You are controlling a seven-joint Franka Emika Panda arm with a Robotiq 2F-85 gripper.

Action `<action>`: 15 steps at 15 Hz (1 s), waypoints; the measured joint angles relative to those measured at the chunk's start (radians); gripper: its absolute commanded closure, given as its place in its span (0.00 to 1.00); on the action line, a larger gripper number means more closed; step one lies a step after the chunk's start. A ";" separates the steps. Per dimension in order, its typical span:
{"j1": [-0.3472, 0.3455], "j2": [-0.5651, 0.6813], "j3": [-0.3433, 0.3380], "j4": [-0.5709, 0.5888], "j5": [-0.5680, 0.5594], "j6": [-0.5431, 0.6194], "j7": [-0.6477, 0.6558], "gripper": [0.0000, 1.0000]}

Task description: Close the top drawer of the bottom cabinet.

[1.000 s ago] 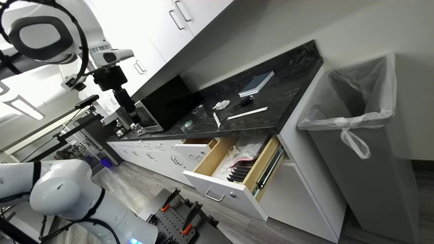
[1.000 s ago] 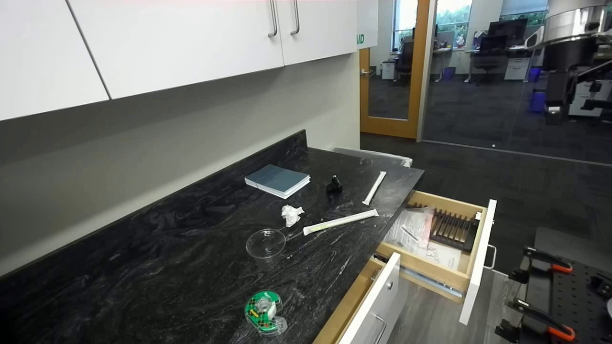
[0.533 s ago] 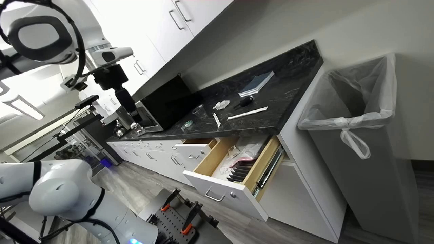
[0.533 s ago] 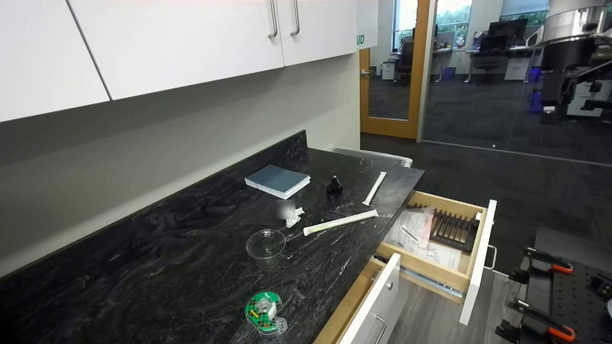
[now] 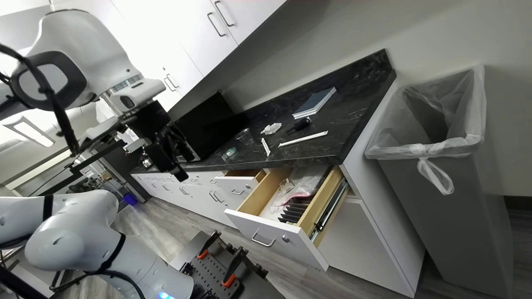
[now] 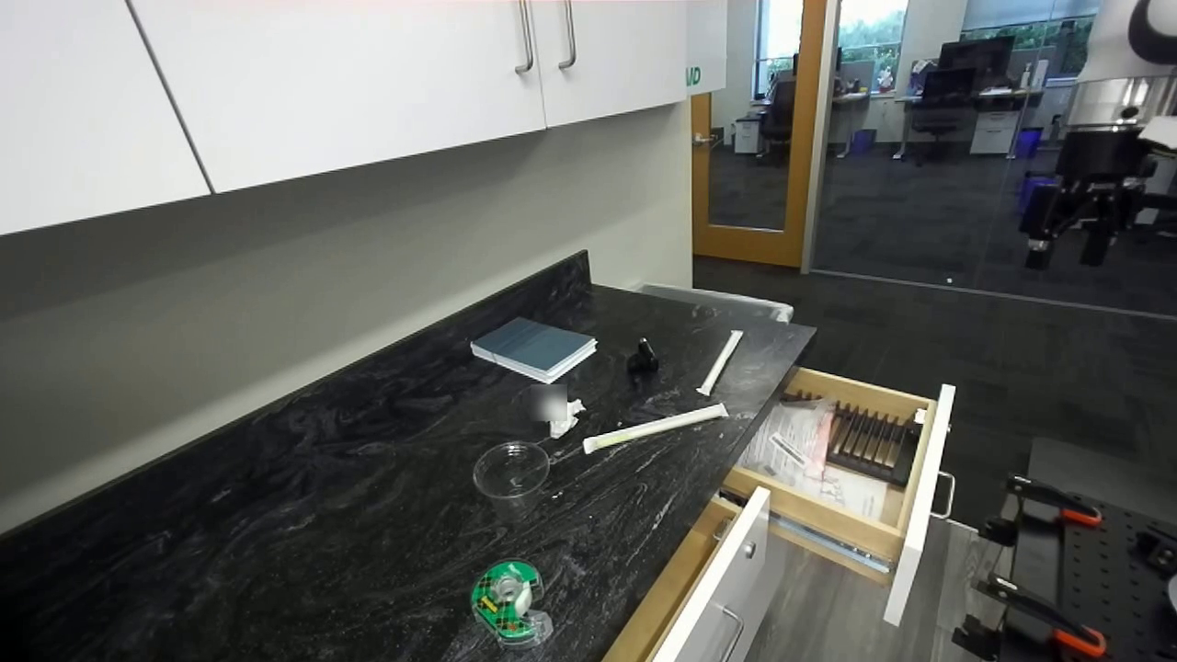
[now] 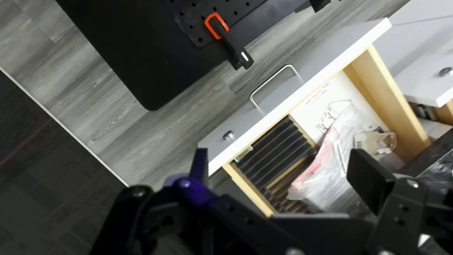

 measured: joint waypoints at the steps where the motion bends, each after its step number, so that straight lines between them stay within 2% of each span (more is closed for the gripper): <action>1: -0.031 0.003 -0.014 -0.039 -0.012 0.050 0.021 0.00; 4: -0.111 0.038 -0.048 -0.151 -0.020 0.226 0.088 0.00; 11: -0.118 0.055 -0.044 -0.142 -0.018 0.236 0.088 0.00; 15: -0.127 0.103 -0.062 -0.141 0.066 0.238 0.152 0.00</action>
